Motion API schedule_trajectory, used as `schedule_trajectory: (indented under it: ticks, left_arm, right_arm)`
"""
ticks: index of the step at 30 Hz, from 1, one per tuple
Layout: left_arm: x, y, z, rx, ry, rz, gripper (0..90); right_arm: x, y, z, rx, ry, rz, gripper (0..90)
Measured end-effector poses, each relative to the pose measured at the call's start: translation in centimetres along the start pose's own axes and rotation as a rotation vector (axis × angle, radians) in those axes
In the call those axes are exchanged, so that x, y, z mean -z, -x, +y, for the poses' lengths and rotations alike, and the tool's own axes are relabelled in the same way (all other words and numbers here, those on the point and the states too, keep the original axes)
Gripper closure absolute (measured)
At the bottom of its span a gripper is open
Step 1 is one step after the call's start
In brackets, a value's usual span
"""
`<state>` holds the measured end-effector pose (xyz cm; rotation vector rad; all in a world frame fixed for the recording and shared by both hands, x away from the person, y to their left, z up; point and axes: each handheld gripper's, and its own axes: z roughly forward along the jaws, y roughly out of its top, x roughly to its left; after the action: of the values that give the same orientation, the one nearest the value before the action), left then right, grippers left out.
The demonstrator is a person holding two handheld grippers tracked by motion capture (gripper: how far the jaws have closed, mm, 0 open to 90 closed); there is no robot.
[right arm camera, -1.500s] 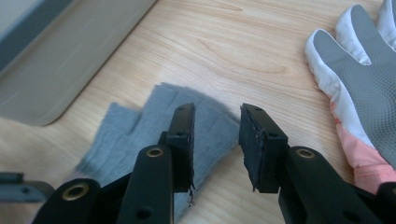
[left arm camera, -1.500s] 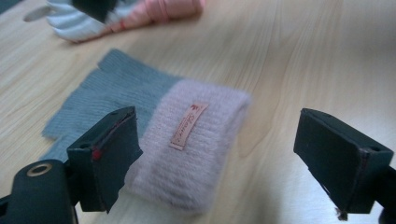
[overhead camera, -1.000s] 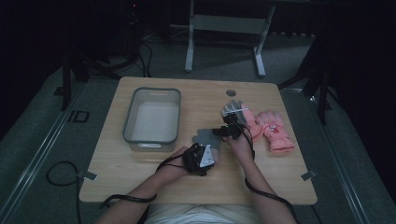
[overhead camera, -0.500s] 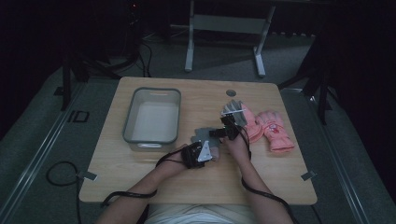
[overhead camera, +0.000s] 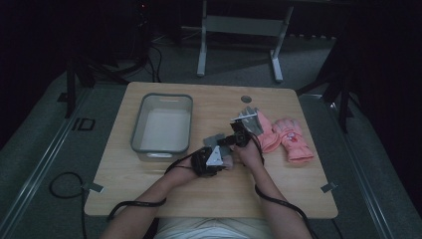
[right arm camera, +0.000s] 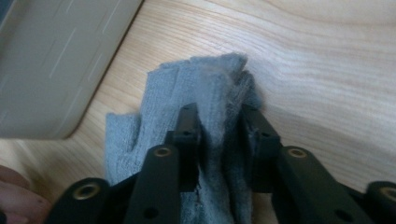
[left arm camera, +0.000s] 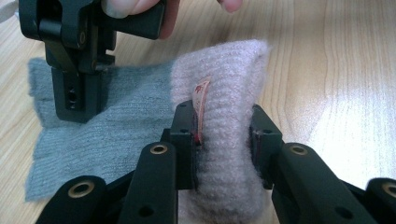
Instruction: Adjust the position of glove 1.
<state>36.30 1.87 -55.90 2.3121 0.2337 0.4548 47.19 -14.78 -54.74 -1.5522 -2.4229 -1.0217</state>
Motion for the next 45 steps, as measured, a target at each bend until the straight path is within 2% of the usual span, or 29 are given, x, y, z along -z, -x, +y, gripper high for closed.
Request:
schedule_trajectory:
  ticks: [1, 3, 8, 9, 13, 18, 25, 31, 38, 40, 45]
  left_arm:
    - [0.0, 0.0, 0.0, 0.008, 0.002, 0.001, 69.2]
    - [0.1, 0.0, 0.1, 0.014, -0.004, 0.001, 69.1]
    - [0.1, -0.3, 0.2, 0.014, -0.008, -0.015, 69.1]
    - [0.3, -0.4, 0.7, -0.005, -0.034, -0.011, 69.1]
    - [0.6, -0.7, 1.5, -0.012, -0.045, -0.004, 69.1]
    - [1.8, -0.9, 3.0, -0.016, -0.018, 0.012, 68.9]
    - [4.0, -1.7, 4.9, -0.061, -0.005, 0.044, 68.9]
    - [6.3, -2.8, 6.0, -0.093, -0.01, 0.073, 68.9]
    - [8.4, -3.9, 6.2, -0.12, -0.027, 0.085, 68.9]
    - [9.2, -4.4, 5.8, -0.122, -0.018, 0.088, 68.8]
    - [10.6, -5.1, 5.3, -0.133, -0.033, 0.102, 68.8]
  right_arm:
    - [0.1, -0.3, 0.0, 0.03, 0.009, -0.02, 73.6]
    - [0.2, -0.8, -0.2, 0.058, 0.026, -0.049, 74.7]
    - [1.1, -0.8, -0.4, 0.036, 0.053, -0.029, 75.3]
    - [1.4, -0.9, -0.3, 0.048, 0.057, -0.03, 75.5]
    - [2.9, -1.8, 0.1, 0.074, 0.097, -0.035, 75.7]
    - [4.7, -2.3, 0.5, 0.087, 0.131, -0.032, 75.7]
    - [7.4, -3.4, 1.6, 0.107, 0.195, -0.021, 75.8]
    - [8.9, -5.0, 3.1, 0.137, 0.235, -0.019, 75.7]
    - [9.4, -6.9, 4.6, 0.174, 0.249, -0.022, 75.7]
    - [9.3, -7.6, 5.2, 0.181, 0.249, -0.014, 75.7]
    - [8.9, -8.8, 6.3, 0.203, 0.245, 0.003, 75.7]
